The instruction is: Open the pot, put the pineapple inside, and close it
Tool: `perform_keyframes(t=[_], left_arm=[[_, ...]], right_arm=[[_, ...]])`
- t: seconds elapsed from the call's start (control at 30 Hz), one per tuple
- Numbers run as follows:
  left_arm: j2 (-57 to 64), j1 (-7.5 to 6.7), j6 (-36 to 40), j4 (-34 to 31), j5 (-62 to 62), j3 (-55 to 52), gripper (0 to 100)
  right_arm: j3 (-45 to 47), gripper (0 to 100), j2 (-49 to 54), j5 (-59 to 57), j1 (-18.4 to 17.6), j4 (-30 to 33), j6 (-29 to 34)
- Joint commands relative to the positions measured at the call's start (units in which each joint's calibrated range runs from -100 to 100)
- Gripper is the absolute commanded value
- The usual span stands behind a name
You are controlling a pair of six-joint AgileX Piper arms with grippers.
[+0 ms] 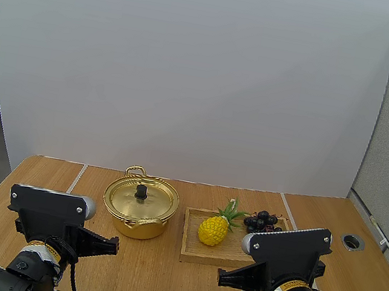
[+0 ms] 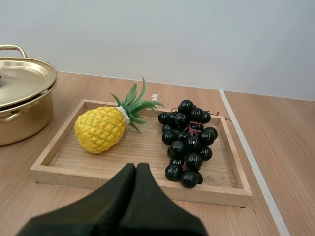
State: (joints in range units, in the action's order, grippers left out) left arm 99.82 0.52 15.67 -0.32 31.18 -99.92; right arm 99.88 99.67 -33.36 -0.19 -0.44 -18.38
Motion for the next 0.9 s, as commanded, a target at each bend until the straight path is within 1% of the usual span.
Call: perform_keyframes(t=[0.0,0.1,0.27,0.5,0.6,0.73,0.87], left_arm=[[0.2,0.11,0.2,-0.6,-1.1,-0.1,0],[0.2,0.11,0.2,-0.6,1.1,1.1,0],[0.2,0.11,0.2,-0.7,2.9,9.3,0],[0.2,0.11,-7.5,-0.7,3.3,20.4,0],[0.2,0.11,-8.0,-0.7,8.0,25.0,0],[0.2,0.11,-6.6,-0.4,18.4,29.9,0],[0.2,0.11,-6.1,-0.4,21.0,31.7,0]], right_arm=[[-0.2,0,0.3,0.0,-0.1,0.4,-0.6],[-2.7,0,0.3,-0.2,-0.1,1.7,-0.6],[-10.1,0,0.3,-4.0,-0.1,2.2,-0.6],[-20.6,0,0.3,-14.6,-0.1,2.1,-0.6],[-24.1,0,0.3,-18.7,-0.1,1.2,-0.6],[-26.9,0,0.3,-22.9,-0.1,-1.5,-0.6],[-27.9,0,0.3,-23.2,-0.1,-3.8,-0.6]])
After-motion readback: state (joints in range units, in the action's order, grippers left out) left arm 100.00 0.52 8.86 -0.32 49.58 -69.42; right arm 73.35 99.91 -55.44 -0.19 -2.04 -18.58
